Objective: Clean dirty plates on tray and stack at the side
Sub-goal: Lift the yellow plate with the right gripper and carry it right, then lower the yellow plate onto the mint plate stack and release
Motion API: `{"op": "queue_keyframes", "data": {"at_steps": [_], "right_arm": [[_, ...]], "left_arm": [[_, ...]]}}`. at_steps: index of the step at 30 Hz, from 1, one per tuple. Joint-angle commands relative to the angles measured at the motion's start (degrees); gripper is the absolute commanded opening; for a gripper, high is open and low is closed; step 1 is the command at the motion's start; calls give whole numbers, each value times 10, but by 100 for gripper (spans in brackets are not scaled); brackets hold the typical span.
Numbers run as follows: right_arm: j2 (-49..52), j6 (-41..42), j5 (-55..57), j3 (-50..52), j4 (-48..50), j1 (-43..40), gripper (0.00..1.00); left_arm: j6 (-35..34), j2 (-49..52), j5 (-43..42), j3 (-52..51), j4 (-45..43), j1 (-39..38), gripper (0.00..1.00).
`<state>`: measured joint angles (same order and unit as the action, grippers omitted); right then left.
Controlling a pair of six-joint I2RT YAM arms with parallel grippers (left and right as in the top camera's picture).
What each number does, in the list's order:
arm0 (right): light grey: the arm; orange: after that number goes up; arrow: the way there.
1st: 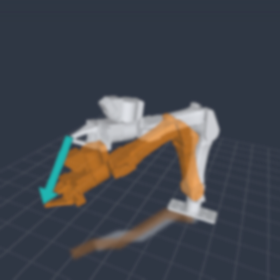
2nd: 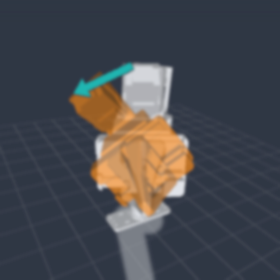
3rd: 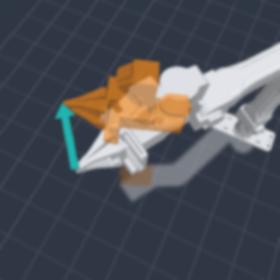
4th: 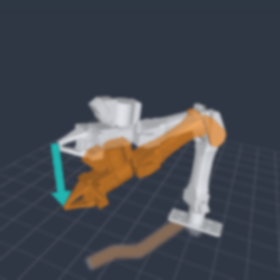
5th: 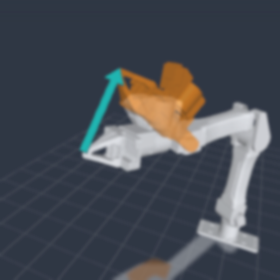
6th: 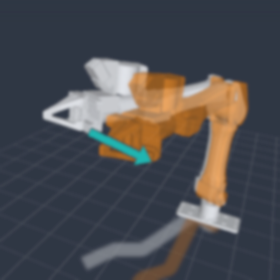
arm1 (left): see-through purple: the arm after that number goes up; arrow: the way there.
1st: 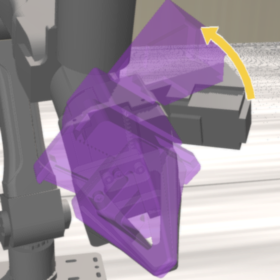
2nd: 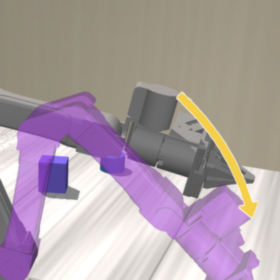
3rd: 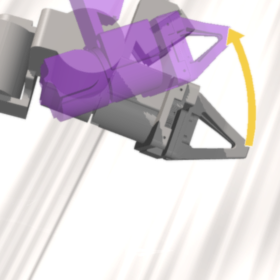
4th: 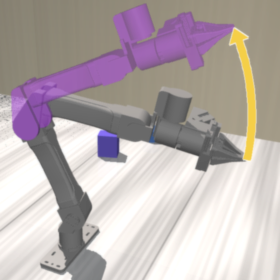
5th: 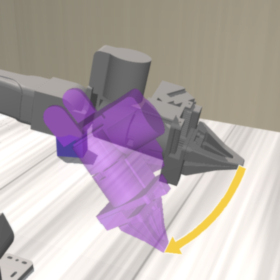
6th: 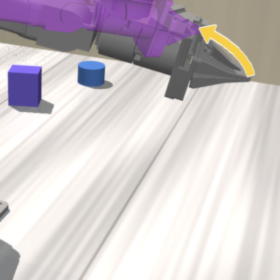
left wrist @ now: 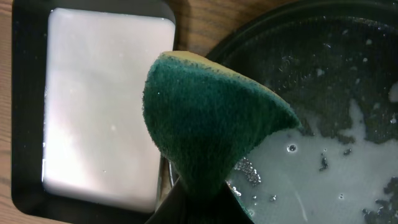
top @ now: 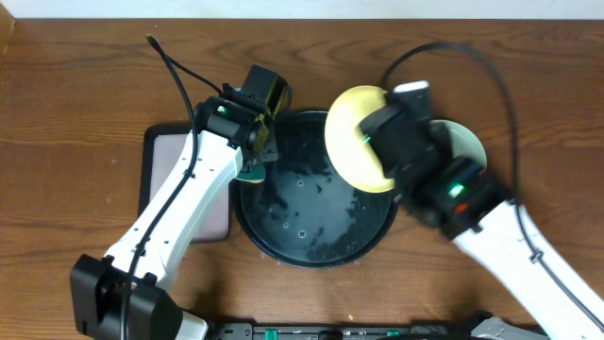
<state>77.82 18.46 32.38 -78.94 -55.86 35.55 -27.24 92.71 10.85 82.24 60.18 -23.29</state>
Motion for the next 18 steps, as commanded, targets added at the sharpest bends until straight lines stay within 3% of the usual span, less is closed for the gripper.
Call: {"op": "queue_keyframes", "data": {"at_steps": [1,10,18], "right_arm": [[-11,-24,-209,0,4,-91,1],[2,-33,-329,0,6,-326,1],[67,-30,-327,0,5,-431,1]], "left_arm": [[-7,-2,6,-5,2,2,7],[-7,-2,5,-5,2,2,8],[-7,-2,5,-5,0,2,7]]}}
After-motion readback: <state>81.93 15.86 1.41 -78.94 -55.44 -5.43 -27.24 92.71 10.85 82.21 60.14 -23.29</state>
